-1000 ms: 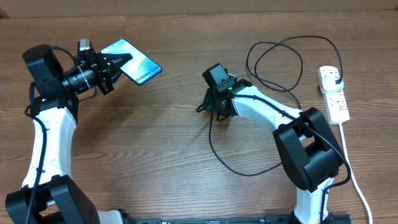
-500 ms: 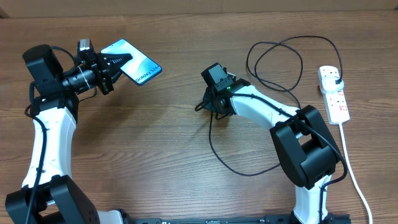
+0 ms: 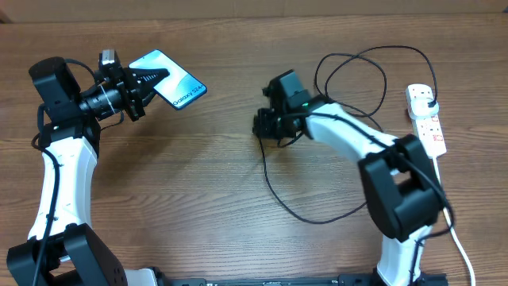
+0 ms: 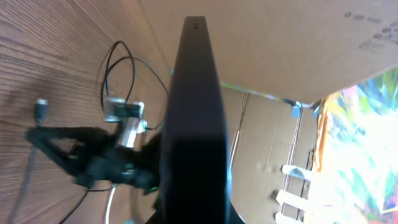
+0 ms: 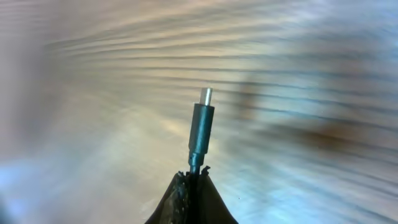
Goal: Plug charger to phone and switch on socket
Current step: 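Move the right gripper down over the black cable's USB-C tip, then grasp the USB-C tip with the right gripper and lift it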
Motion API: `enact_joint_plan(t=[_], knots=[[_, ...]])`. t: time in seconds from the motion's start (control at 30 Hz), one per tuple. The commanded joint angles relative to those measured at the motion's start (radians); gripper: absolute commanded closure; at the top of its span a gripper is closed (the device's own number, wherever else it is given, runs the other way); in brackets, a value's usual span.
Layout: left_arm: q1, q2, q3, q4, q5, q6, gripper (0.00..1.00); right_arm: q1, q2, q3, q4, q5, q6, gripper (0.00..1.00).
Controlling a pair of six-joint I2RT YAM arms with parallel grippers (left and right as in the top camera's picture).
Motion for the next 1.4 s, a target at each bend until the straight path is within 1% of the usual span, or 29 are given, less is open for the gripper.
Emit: enact_joint_plan(t=[0.0,0.13,0.27,0.37,0.43,0.5,0.53,0.6,0.8,0.87,1.0,1.13,1.2,1.27,1.37], knots=[[0.001,-0.007,0.005,0.008,0.075,0.062,0.96,-0.06,-0.148,0.009,0.014,-0.39,-0.189,0.96],[0.001,-0.007,0.005,0.008,0.103,0.095,0.96,-0.099,-0.2,0.009,0.013,-0.605,-0.229,0.96],[0.001,-0.007,0.005,0.013,0.142,0.117,0.96,-0.103,-0.204,0.007,-0.007,-0.74,-0.232,0.96],[0.001,-0.007,0.005,0.016,0.17,0.14,0.96,-0.101,-0.204,0.007,-0.055,-0.763,-0.239,0.96],[0.001,-0.007,0.005,0.016,0.188,0.175,0.96,-0.1,-0.204,0.007,-0.082,-0.779,-0.239,0.96],[0.001,-0.007,0.005,0.015,0.185,0.245,0.96,-0.1,-0.204,0.007,-0.093,-0.854,-0.239,0.96],[0.001,-0.007,0.005,0.015,0.168,0.248,0.96,-0.1,-0.206,0.007,-0.093,-0.868,-0.239,0.96],[0.001,-0.007,0.005,0.015,0.09,0.248,0.96,-0.095,-0.221,0.007,-0.097,-0.874,-0.238,0.96],[0.001,-0.007,0.005,0.016,0.079,0.244,0.96,-0.076,-0.274,0.007,-0.088,-0.871,-0.238,0.96],[-0.001,-0.007,0.005,0.017,0.086,0.211,0.96,-0.064,-0.288,0.007,-0.073,-0.871,-0.224,0.96],[-0.009,-0.007,0.005,0.059,0.117,0.181,0.96,-0.032,-0.289,0.007,0.013,-0.871,-0.126,0.96],[-0.026,-0.007,0.005,0.113,0.117,0.121,0.96,0.008,-0.289,0.007,0.125,-0.871,-0.016,0.96],[-0.027,-0.007,0.005,0.18,0.118,0.073,0.96,0.022,-0.289,0.007,0.163,-0.871,0.019,0.96],[-0.027,-0.007,0.005,0.296,0.124,-0.021,0.96,0.035,-0.289,0.007,0.212,-0.871,0.066,0.96],[-0.027,-0.007,0.005,0.425,0.138,-0.116,0.96,0.039,-0.289,0.007,0.256,-0.871,0.106,0.96]])
